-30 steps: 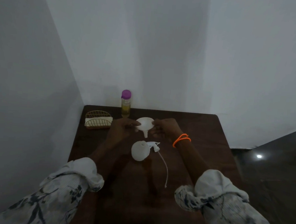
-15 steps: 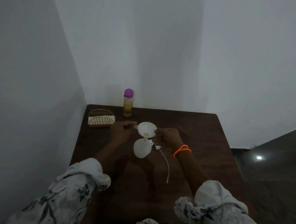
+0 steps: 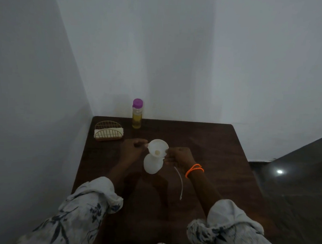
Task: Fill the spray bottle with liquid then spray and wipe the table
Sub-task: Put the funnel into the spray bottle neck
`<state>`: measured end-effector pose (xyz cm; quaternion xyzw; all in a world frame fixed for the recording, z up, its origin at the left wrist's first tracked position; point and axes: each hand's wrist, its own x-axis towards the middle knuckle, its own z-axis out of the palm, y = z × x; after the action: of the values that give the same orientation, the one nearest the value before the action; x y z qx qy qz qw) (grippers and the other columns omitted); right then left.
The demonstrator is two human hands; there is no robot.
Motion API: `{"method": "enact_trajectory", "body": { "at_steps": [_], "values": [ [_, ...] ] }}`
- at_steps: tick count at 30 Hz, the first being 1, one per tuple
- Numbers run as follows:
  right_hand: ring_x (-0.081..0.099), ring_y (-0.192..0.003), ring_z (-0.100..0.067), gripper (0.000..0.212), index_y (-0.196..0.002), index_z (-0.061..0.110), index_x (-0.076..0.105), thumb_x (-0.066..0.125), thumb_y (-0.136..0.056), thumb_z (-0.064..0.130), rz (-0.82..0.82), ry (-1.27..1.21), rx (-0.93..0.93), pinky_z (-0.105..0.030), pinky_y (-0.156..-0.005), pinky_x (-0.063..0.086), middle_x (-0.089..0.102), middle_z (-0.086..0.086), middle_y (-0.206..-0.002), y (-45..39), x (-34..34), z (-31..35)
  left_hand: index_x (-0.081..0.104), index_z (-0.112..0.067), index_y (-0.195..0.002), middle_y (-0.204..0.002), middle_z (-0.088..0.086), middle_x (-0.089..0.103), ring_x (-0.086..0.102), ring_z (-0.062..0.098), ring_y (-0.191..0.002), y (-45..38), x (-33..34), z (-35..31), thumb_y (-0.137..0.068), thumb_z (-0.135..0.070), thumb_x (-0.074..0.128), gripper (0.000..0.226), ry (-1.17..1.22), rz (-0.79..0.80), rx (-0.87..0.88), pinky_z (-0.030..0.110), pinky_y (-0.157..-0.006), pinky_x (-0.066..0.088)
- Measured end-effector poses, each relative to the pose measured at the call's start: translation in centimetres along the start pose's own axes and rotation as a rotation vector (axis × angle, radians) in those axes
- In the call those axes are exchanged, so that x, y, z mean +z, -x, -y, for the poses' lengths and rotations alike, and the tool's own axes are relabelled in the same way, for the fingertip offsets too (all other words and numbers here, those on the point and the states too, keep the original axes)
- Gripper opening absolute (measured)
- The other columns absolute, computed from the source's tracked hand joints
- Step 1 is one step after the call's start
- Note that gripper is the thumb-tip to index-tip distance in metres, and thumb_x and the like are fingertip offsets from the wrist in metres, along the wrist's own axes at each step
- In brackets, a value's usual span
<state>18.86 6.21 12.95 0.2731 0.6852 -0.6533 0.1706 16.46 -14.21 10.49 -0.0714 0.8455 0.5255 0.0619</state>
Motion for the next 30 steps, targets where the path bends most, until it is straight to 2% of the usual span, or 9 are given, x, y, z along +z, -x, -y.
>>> {"method": "enact_trajectory", "body": {
  "at_steps": [2,5,10,16,20,23,30],
  "values": [
    [0.073,-0.073,-0.031,0.019,-0.099,-0.01,0.07,0.071,-0.087,0.006,0.003,0.003,-0.001,-0.043,-0.073,0.062,0.072,-0.027,-0.086,0.1,0.1,0.0,0.075,-0.021,-0.109,-0.111,-0.003,0.074,0.065,0.009,-0.102,0.1,0.0,0.1,-0.087,-0.017,0.075,0.023,0.006,0.002,-0.012,0.034,-0.095,0.054],
    [0.073,-0.075,-0.033,0.02,-0.097,-0.009,0.07,0.072,-0.087,0.007,0.002,-0.005,-0.005,-0.046,-0.075,0.062,0.072,-0.027,-0.087,0.1,0.3,0.5,0.075,-0.021,-0.11,-0.113,-0.004,0.073,0.064,0.008,-0.103,0.0,-0.2,-0.3,-0.088,-0.017,0.075,0.023,0.03,-0.015,-0.02,0.032,-0.095,0.053],
    [0.071,-0.063,-0.028,0.014,-0.095,-0.008,0.069,0.071,-0.087,0.004,0.021,-0.06,0.012,-0.039,-0.066,0.062,0.072,-0.024,-0.078,0.4,0.3,2.3,0.075,-0.022,-0.111,-0.113,-0.005,0.073,0.065,0.009,-0.107,-0.6,-0.7,-1.0,-0.088,-0.018,0.074,0.023,0.065,-0.048,0.014,0.03,-0.094,0.053],
    [0.071,-0.06,-0.025,0.026,-0.106,-0.012,0.067,0.071,-0.088,0.006,0.033,-0.076,-0.003,-0.033,-0.061,0.062,0.071,-0.024,-0.083,0.8,0.0,3.1,0.074,-0.022,-0.112,-0.112,-0.005,0.074,0.067,0.008,-0.104,-0.4,-0.9,-1.2,-0.088,-0.018,0.074,0.024,0.117,-0.057,0.018,0.033,-0.094,0.056],
    [0.071,-0.062,-0.024,0.022,-0.104,-0.009,0.068,0.07,-0.089,0.007,0.045,-0.063,0.002,-0.035,-0.067,0.062,0.072,-0.022,-0.079,1.0,-0.1,2.9,0.075,-0.024,-0.11,-0.11,-0.006,0.074,0.067,0.007,-0.101,0.0,-1.0,-0.9,-0.088,-0.018,0.075,0.023,0.119,-0.054,0.005,0.028,-0.089,0.056],
    [0.072,-0.062,-0.025,0.021,-0.1,-0.009,0.069,0.071,-0.088,0.007,0.038,-0.047,0.016,-0.034,-0.06,0.062,0.072,-0.021,-0.075,0.9,0.1,2.3,0.075,-0.026,-0.108,-0.109,-0.007,0.074,0.067,0.008,-0.101,0.1,-1.0,-0.5,-0.087,-0.019,0.075,0.022,0.084,-0.03,-0.002,0.032,-0.091,0.057],
    [0.072,-0.069,-0.029,0.021,-0.101,-0.011,0.067,0.07,-0.088,0.006,0.026,-0.01,0.034,-0.039,-0.068,0.062,0.07,-0.032,-0.091,0.4,0.3,1.1,0.075,-0.02,-0.108,-0.107,-0.004,0.074,0.067,0.01,-0.099,0.2,-0.6,-0.6,-0.087,-0.016,0.075,0.022,0.086,-0.023,-0.026,0.028,-0.088,0.054]
  ]
}}
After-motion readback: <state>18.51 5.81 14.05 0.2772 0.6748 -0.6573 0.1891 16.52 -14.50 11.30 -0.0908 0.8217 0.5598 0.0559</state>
